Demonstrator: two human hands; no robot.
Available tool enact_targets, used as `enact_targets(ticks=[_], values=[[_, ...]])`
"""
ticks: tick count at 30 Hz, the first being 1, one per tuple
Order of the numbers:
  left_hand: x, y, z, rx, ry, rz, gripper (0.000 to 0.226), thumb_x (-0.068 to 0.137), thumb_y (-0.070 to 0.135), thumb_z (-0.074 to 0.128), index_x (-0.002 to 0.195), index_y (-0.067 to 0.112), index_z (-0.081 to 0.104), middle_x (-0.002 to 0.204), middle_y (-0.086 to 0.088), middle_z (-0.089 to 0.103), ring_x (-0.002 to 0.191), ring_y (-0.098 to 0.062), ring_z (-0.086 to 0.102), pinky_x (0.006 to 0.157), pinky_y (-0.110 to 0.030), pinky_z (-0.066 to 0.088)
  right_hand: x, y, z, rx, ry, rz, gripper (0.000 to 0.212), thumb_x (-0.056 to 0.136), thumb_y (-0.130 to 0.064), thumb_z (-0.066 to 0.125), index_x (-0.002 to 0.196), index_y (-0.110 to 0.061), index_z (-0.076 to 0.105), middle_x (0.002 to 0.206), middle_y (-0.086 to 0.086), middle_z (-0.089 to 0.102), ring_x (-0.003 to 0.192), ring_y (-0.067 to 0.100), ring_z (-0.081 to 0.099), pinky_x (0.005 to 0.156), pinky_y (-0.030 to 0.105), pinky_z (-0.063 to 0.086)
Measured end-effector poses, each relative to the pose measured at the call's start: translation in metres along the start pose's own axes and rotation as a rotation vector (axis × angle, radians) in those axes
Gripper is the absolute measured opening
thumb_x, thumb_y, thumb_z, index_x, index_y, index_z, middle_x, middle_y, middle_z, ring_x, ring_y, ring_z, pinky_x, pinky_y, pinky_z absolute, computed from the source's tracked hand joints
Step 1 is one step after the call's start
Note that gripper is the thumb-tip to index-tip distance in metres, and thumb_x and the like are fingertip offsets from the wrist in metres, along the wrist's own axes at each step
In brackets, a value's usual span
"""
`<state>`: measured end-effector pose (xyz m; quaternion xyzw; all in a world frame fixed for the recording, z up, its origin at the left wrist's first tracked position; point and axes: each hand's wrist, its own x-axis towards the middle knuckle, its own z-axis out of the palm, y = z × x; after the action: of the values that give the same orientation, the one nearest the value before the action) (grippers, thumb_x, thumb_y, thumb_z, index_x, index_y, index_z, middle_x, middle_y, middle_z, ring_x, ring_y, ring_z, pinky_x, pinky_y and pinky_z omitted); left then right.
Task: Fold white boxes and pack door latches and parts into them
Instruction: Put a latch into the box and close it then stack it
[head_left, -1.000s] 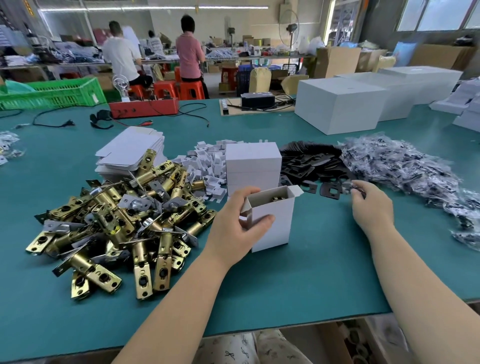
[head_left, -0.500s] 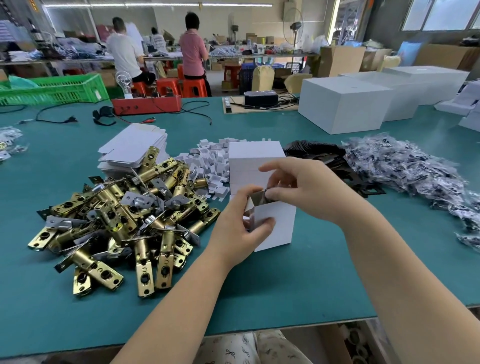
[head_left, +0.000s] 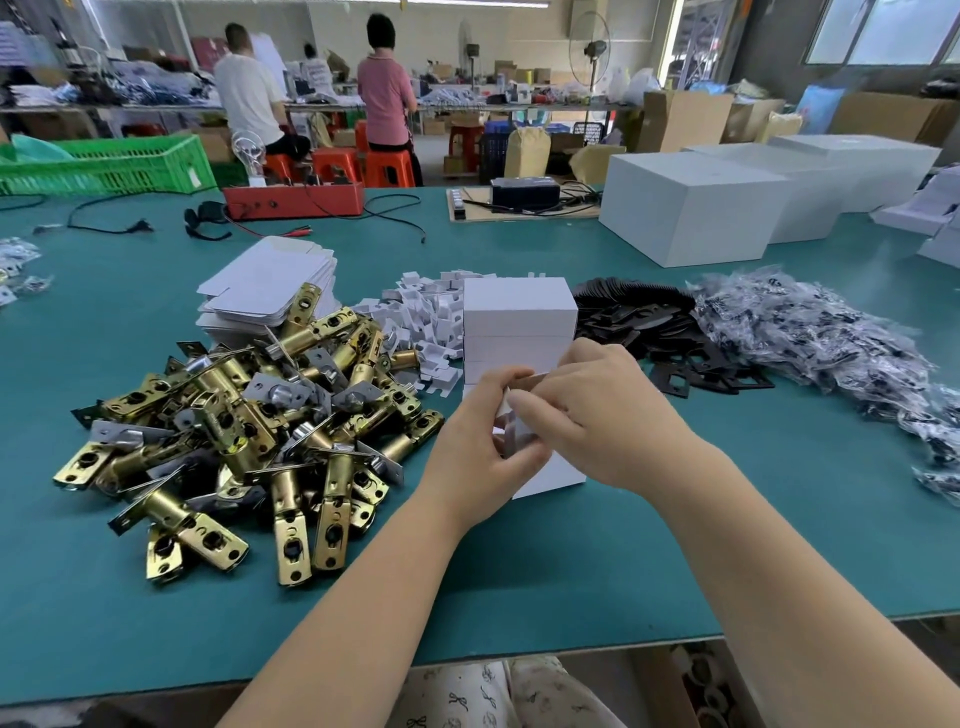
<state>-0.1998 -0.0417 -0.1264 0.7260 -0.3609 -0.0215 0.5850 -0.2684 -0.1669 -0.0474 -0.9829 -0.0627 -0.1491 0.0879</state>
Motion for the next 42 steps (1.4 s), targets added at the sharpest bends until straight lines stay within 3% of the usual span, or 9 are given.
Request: enact_targets(ticks=[4, 8, 13, 21, 26, 29, 34, 36, 42], values=[[-0.001, 0.002, 0.0, 0.002, 0.013, -0.011, 0.051, 0.078, 0.034, 0.068, 0.119, 0.048, 0.042, 0.106, 0.014, 0.061, 0.083, -0.014, 0.063, 0.07, -0.028, 0.056, -0.002, 0.017, 0.011, 0.34, 0.334, 0.043, 0.049, 0.09, -0.042, 0.031, 0.074, -0.014, 0.069, 0.07, -0.002, 0.064, 0.084, 0.018, 0.05, 0.084, 0.033, 0.038], [0.001, 0.002, -0.004, -0.015, 0.066, -0.033, 0.057, 0.074, 0.05, 0.062, 0.124, 0.044, 0.035, 0.124, 0.015, 0.047, 0.103, -0.012, 0.057, 0.074, -0.022, 0.051, -0.008, 0.037, 0.038, 0.955, 0.753, 0.493, 0.018, 0.086, -0.021, 0.047, 0.088, -0.03, 0.062, 0.091, -0.008, 0.063, 0.089, 0.01, 0.056, 0.083, 0.027, 0.041], [0.003, 0.004, -0.006, -0.127, 0.144, -0.094, 0.057, 0.067, 0.051, 0.065, 0.113, 0.031, 0.038, 0.106, -0.001, 0.048, 0.099, -0.026, 0.057, 0.079, -0.046, 0.056, -0.019, 0.045, 0.062, 1.168, 0.65, 0.519, 0.007, 0.083, -0.025, 0.052, 0.087, -0.023, 0.058, 0.079, -0.009, 0.061, 0.079, 0.011, 0.057, 0.079, 0.025, 0.048], [0.003, 0.003, -0.006, -0.251, 0.285, -0.037, 0.036, 0.076, 0.012, 0.081, 0.1, 0.024, 0.056, 0.085, 0.015, 0.067, 0.079, -0.006, 0.068, 0.07, -0.017, 0.053, -0.027, 0.036, 0.066, 1.012, 0.635, 0.221, 0.029, 0.085, -0.028, 0.055, 0.095, -0.056, 0.057, 0.089, -0.024, 0.061, 0.084, -0.001, 0.056, 0.078, 0.014, 0.045], [0.003, 0.009, -0.009, -0.28, 0.167, -0.018, 0.039, 0.09, 0.007, 0.066, 0.118, 0.035, 0.063, 0.107, 0.016, 0.07, 0.104, 0.0, 0.063, 0.084, -0.014, 0.049, -0.026, 0.034, 0.069, 0.949, 0.613, 0.158, 0.02, 0.084, -0.034, 0.052, 0.103, -0.035, 0.056, 0.099, -0.003, 0.058, 0.09, 0.008, 0.054, 0.081, 0.019, 0.043], [0.002, 0.015, -0.006, -0.257, 0.089, -0.027, 0.025, 0.097, 0.026, 0.052, 0.113, 0.04, 0.064, 0.114, 0.022, 0.065, 0.113, 0.01, 0.055, 0.09, -0.007, 0.04, -0.023, 0.032, 0.07, 0.943, 0.59, 0.183, 0.012, 0.086, -0.039, 0.05, 0.096, -0.037, 0.056, 0.095, -0.009, 0.056, 0.086, 0.005, 0.052, 0.08, 0.016, 0.04], [0.003, 0.021, -0.003, -0.316, 0.167, -0.025, 0.02, 0.088, 0.029, 0.053, 0.094, 0.03, 0.073, 0.103, 0.02, 0.069, 0.108, -0.004, 0.061, 0.092, -0.019, 0.046, -0.015, 0.024, 0.069, 1.137, 0.574, 0.212, 0.009, 0.088, -0.025, 0.049, 0.079, -0.023, 0.05, 0.067, -0.021, 0.047, 0.063, -0.001, 0.04, 0.06, 0.011, 0.034], [0.002, 0.023, 0.001, -0.353, 0.217, -0.044, 0.02, 0.083, 0.024, 0.057, 0.091, 0.03, 0.074, 0.095, 0.021, 0.069, 0.101, -0.002, 0.061, 0.089, -0.02, 0.047, -0.012, 0.019, 0.07, 1.193, 0.568, 0.225, 0.005, 0.084, -0.019, 0.045, 0.086, -0.023, 0.047, 0.07, -0.022, 0.051, 0.065, -0.001, 0.043, 0.06, 0.012, 0.037], [0.004, 0.025, 0.002, -0.557, 0.182, -0.068, 0.045, 0.089, 0.008, 0.057, 0.122, 0.039, 0.054, 0.103, 0.007, 0.071, 0.094, -0.012, 0.061, 0.09, -0.032, 0.051, -0.013, 0.02, 0.068, 1.328, 0.538, 0.183, 0.055, 0.087, -0.015, 0.043, 0.132, -0.046, 0.037, 0.106, -0.018, 0.067, 0.096, 0.002, 0.06, 0.084, 0.02, 0.048]])
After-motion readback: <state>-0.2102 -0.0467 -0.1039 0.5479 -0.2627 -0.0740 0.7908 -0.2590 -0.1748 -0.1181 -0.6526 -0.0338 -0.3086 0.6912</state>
